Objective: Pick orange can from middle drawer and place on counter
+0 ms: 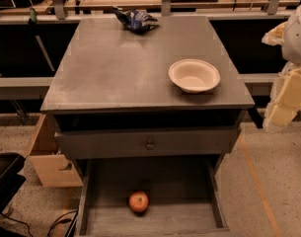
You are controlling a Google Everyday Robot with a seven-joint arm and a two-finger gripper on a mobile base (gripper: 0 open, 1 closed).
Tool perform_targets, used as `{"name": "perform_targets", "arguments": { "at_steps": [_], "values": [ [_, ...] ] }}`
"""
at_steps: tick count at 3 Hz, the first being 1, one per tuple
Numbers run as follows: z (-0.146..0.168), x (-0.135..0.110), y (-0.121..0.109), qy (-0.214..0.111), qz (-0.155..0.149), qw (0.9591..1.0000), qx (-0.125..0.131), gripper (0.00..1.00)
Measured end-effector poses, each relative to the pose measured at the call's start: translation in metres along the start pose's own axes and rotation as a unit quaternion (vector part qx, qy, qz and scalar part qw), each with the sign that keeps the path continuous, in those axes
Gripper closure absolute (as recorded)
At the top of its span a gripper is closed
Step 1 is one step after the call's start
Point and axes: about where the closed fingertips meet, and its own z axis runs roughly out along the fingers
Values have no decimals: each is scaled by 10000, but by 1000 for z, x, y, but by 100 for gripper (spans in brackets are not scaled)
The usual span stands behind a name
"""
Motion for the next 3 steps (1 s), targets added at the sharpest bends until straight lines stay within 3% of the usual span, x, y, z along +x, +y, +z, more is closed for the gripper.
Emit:
{"name": "perform_targets", "arguments": {
  "at_steps": [2,3],
  "values": [
    [13,4,-1,-115,130,9998,-75,0],
    [47,17,11,-494,197,9982,-287,0]
  ]
}}
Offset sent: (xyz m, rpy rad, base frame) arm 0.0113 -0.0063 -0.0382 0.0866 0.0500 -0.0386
